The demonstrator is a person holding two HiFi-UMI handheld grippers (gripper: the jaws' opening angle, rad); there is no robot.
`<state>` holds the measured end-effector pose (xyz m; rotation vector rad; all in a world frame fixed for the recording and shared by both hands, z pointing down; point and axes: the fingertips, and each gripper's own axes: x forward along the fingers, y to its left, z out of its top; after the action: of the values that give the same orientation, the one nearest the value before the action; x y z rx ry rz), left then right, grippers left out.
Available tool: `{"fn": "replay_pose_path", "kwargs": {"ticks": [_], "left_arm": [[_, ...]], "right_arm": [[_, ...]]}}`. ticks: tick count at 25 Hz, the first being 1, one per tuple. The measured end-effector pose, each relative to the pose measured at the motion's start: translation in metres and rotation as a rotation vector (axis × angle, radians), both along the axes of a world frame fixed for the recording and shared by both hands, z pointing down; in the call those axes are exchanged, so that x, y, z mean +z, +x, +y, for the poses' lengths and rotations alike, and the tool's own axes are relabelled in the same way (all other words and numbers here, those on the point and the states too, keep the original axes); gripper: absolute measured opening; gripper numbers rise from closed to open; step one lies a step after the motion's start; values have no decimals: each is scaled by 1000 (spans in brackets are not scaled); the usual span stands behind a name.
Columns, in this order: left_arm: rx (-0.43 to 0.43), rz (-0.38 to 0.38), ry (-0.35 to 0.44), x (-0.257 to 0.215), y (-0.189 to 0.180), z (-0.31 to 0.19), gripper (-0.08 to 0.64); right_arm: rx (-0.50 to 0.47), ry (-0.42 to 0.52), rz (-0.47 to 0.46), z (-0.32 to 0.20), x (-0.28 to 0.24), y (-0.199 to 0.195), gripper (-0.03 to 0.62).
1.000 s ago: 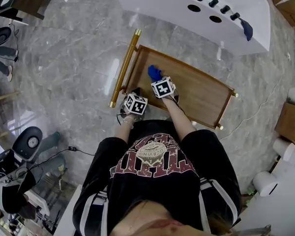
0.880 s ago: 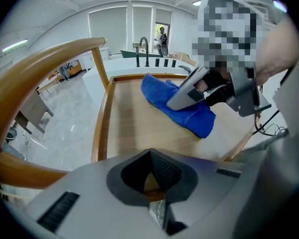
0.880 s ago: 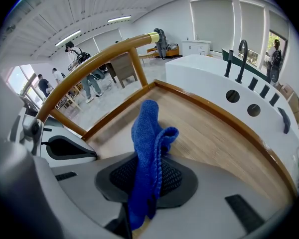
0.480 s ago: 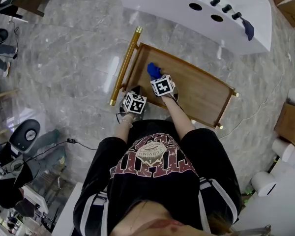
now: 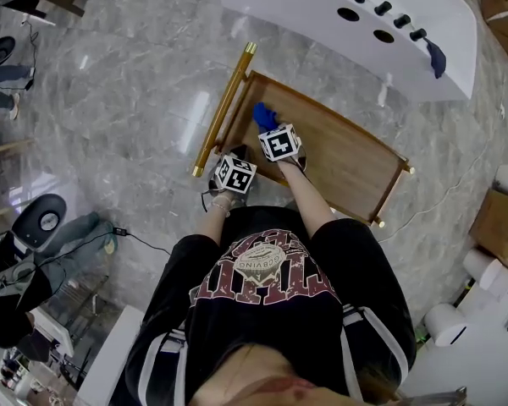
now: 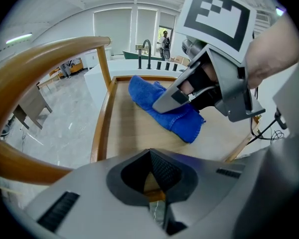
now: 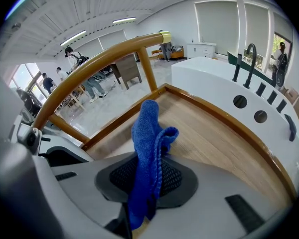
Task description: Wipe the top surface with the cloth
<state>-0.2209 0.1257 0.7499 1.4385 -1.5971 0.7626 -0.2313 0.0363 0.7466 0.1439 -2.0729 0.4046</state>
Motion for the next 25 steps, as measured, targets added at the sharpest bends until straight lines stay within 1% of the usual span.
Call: {"fn": "replay_pose_path", "kwargs": {"ticks": [4,9,20,23,25], "left_arm": [[-1,14,7,-1,-2,0,49],[2,7,18,-1,-3,0,49],[11,-5,36,-2,-3,0,49],[14,-1,43,-3,-3,0,49],[23,-3,61,-4,-3,1,48]], "right_arm": [[-13,2,-6,4,0,-12,88],[-53,20,-13,8,-4,-28,89],[-116,23,-29,23,-7,-56,89],[-122,37,-38,26,-9,-62,87],[-119,43,-43,28,-8,-63,88]]}}
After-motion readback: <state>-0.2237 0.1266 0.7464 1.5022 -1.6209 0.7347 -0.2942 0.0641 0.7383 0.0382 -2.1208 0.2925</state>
